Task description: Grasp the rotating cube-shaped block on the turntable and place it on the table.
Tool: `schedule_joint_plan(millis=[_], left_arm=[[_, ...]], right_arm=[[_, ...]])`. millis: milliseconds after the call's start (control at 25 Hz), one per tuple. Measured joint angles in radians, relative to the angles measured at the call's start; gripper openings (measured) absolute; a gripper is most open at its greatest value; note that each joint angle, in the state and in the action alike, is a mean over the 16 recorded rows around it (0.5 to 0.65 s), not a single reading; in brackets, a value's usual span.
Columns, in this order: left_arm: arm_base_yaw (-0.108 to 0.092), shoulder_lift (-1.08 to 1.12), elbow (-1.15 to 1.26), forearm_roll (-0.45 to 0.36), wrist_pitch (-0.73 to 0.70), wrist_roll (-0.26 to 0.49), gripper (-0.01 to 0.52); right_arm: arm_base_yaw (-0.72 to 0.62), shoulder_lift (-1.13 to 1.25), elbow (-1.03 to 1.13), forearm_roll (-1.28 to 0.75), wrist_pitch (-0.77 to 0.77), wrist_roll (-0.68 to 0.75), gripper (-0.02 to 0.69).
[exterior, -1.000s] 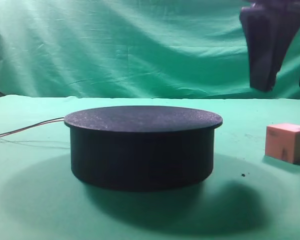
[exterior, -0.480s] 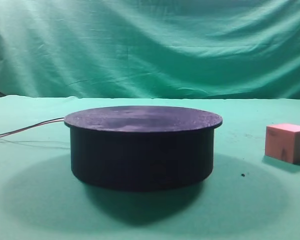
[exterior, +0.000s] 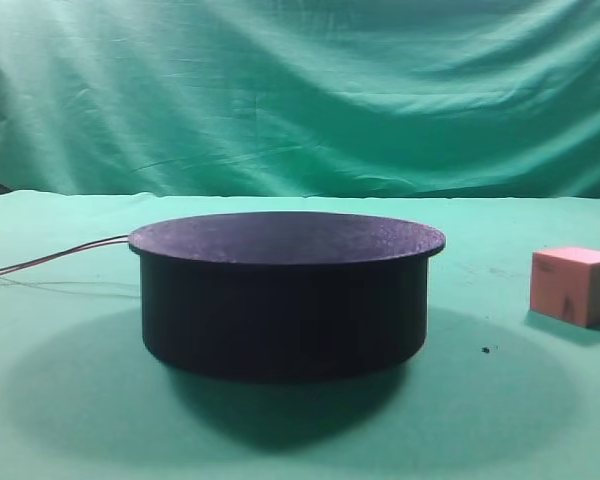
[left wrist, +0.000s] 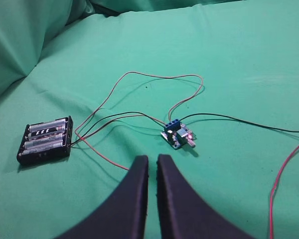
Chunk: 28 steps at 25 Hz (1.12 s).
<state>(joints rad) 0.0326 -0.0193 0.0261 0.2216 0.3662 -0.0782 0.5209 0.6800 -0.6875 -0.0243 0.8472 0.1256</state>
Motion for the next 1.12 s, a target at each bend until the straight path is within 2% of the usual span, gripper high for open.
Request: schedule_joint_plan(millis=[280, 680, 880, 1120], left_arm=[[0.000, 0.000, 0.000, 0.000, 0.000, 0.000, 0.000], [0.000, 0.000, 0.000, 0.000, 0.000, 0.000, 0.000], [0.000, 0.000, 0.000, 0.000, 0.000, 0.000, 0.000], [0.000, 0.000, 0.000, 0.000, 0.000, 0.000, 0.000]], right_arm=[[-0.110, -0.108, 0.115, -0.047, -0.158, -0.078, 0.000], [-0.326, -0.424, 0.444, -0.037, -0.414, -0.125, 0.000], [-0.371, -0.569, 0.591, -0.022, -0.493, -0.126, 0.000], [-0.383, -0.671, 0.693, -0.002, -0.515, -0.126, 0.000]])
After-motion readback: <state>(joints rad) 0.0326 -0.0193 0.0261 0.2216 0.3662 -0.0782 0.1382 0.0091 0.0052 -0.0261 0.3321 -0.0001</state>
